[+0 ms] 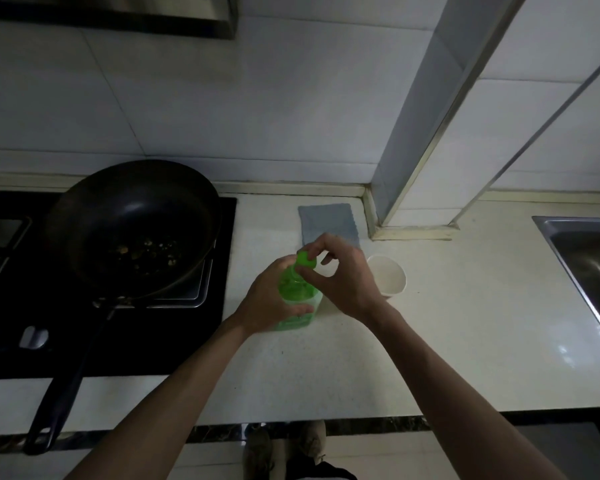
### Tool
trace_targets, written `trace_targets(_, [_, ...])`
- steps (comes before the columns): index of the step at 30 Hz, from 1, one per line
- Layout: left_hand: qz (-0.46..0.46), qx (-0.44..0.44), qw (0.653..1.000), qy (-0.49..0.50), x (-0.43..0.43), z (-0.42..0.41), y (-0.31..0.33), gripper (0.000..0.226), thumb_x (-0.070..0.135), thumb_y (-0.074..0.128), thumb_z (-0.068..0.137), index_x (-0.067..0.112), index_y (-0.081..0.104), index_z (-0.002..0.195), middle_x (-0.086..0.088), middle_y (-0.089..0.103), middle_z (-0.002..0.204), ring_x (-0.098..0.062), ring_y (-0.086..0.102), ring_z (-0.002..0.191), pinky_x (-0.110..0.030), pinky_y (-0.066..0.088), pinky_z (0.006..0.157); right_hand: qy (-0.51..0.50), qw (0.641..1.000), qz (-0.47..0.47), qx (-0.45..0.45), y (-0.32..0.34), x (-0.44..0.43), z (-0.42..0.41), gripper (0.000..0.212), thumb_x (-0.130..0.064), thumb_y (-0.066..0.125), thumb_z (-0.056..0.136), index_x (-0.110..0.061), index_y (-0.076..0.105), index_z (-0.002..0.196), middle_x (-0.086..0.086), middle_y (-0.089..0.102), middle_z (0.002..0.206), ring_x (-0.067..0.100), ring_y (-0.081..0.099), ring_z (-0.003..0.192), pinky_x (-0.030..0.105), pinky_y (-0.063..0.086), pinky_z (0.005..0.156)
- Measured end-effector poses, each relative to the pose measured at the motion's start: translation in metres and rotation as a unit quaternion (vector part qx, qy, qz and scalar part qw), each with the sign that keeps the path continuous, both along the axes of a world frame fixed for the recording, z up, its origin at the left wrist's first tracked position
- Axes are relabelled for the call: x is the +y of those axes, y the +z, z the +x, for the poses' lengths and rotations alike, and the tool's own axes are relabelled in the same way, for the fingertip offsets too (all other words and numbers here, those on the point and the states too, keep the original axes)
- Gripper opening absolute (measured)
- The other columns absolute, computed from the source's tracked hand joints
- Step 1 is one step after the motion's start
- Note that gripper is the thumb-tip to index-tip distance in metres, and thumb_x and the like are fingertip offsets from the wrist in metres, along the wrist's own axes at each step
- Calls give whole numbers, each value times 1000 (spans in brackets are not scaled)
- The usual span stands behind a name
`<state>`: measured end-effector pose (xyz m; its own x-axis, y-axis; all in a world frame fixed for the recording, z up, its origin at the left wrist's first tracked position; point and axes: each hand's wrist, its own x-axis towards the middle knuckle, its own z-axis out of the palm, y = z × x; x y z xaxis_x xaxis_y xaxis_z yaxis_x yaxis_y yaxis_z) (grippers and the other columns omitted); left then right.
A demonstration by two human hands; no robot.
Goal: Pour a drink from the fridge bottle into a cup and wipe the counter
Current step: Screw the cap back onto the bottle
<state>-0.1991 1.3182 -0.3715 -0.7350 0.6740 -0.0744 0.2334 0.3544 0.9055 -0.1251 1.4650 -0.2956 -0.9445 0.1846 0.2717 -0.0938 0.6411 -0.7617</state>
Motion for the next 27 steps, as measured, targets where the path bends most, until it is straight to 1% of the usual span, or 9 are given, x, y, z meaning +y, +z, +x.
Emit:
trace_targets(3, [3, 9, 1000, 11, 0, 3, 2, 72, 29, 87, 61, 28, 49, 122, 14, 56, 115, -2, 59, 101, -16, 49, 80, 15, 999, 41, -28, -1, -3, -1, 25, -15, 79, 78, -24, 56, 84, -3, 70, 96, -1, 50, 81, 5, 39, 70])
trace_targets(7, [15, 12, 1000, 19, 2, 5, -1, 69, 25, 86, 62, 25, 48, 119, 10, 53, 113, -7, 59, 101, -22, 52, 81, 25, 996, 61, -57, -5, -2, -3, 25, -16, 78, 79, -24, 56, 87, -1, 69, 98, 6, 52, 85, 3, 38, 71])
trace_targets(11, [15, 22, 999, 19, 2, 4, -5, 69, 25, 86, 63, 22, 48, 120, 11, 50, 112, -8, 57, 101, -18, 50, 80, 41, 995, 74, -61, -5, 0, -7, 23, -16, 77, 81, -18, 62, 98, -3, 66, 100, 9, 56, 90, 8, 44, 73])
trace_targets(13, [15, 26, 999, 19, 2, 4, -6, 68, 25, 86, 63, 22, 48, 119, 11, 49, 110, -8, 56, 99, -14, 47, 77, 54, 992, 88, -70, -5, 1, -9, 25, -16, 75, 82, -17, 63, 104, -4, 65, 103, 11, 57, 93, 19, 50, 77])
trace_targets(15, [17, 32, 999, 19, 1, 4, -8, 67, 26, 86, 63, 22, 48, 117, 11, 49, 108, -9, 56, 97, -14, 45, 76, 72, 987, 113, -88, -4, 2, -10, 27, -16, 72, 84, -20, 63, 109, -3, 64, 107, 12, 56, 96, 27, 53, 80])
trace_targets(19, [18, 38, 999, 20, 1, 3, -11, 68, 29, 87, 63, 21, 47, 118, 7, 50, 107, -11, 55, 97, -24, 49, 82, 112, 974, 168, -106, 3, 2, -13, 31, -10, 69, 86, -17, 64, 116, 3, 65, 113, 15, 55, 103, 28, 51, 86])
trace_targets(21, [18, 41, 999, 21, 0, 3, -12, 70, 30, 87, 63, 21, 47, 120, 6, 50, 108, -11, 55, 98, -24, 49, 83, 144, 966, 190, -102, 9, 2, -15, 30, -5, 69, 85, -12, 66, 115, 4, 66, 115, 17, 57, 107, 28, 49, 89])
trace_targets(24, [26, 52, 998, 12, 0, 3, -12, 69, 30, 87, 64, 22, 46, 120, 5, 50, 109, -13, 55, 99, -24, 49, 83, 183, 950, 218, -131, 20, 5, -21, 29, -2, 66, 87, -10, 66, 114, 6, 67, 117, 18, 59, 108, 26, 49, 91])
trace_targets(27, [25, 58, 998, 10, 0, 3, -12, 69, 33, 86, 64, 25, 47, 120, 7, 50, 110, -11, 55, 100, -26, 49, 85, 215, 932, 254, -144, 24, 8, -27, 28, 2, 66, 85, -11, 67, 110, 6, 68, 112, 18, 61, 104, 34, 53, 89])
